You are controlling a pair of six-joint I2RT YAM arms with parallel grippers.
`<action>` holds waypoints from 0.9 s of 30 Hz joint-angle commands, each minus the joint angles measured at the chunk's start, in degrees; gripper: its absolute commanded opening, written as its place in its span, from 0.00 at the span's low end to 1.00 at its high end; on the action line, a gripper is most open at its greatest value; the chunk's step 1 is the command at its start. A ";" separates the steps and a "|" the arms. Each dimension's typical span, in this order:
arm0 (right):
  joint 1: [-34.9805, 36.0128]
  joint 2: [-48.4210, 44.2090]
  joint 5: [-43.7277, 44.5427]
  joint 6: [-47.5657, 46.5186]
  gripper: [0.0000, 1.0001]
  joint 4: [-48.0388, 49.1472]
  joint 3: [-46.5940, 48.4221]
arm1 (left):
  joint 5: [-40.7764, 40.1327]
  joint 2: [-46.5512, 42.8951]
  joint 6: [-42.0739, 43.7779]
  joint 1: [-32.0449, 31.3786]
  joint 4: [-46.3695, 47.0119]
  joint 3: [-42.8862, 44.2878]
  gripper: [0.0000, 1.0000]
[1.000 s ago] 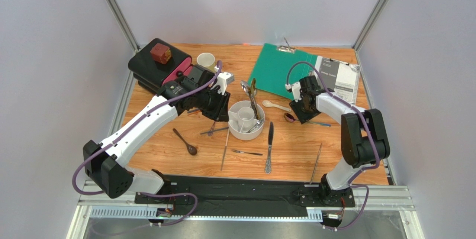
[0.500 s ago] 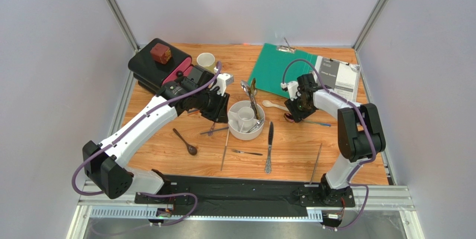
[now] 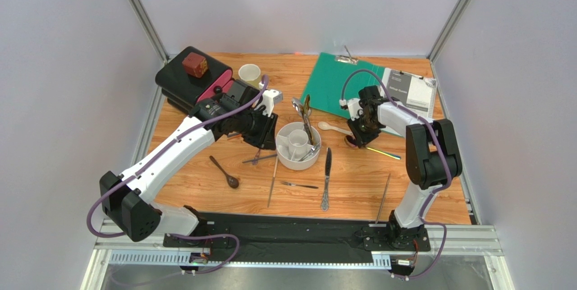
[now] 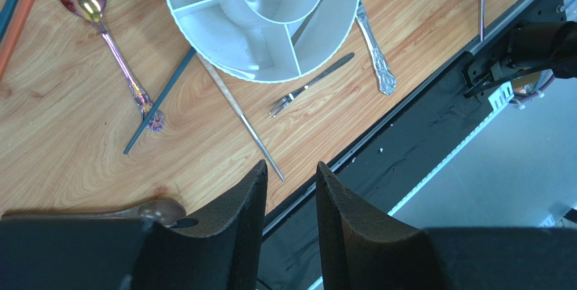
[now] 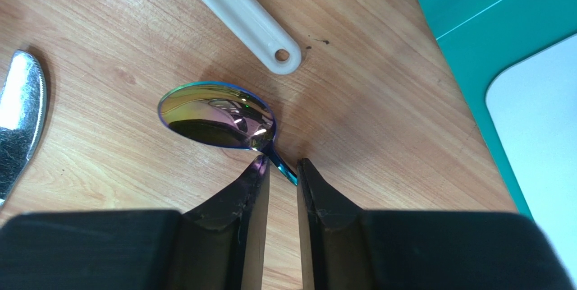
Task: Sort the eating utensils into containers
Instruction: Pick up the spoon from the center of the board.
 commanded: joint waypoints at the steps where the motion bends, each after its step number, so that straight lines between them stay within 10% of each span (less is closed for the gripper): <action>1: -0.26 1.52 -0.13 1.56 0.22 -4.13 1.72 | -0.18 -0.74 -0.17 0.12 -0.27 2.43 0.39; 10: 1.06 -1.38 0.13 2.88 0.12 -3.08 -0.65 | 0.35 -0.40 -0.08 0.21 0.26 1.90 0.39; 16: 3.96 -0.33 3.72 5.07 0.32 -4.22 1.54 | 1.05 0.49 -0.52 0.12 0.79 2.43 0.39; 27: 2.55 -0.24 9.63 7.45 0.34 -4.93 -0.65 | 1.58 0.66 -0.52 0.21 0.96 1.99 0.39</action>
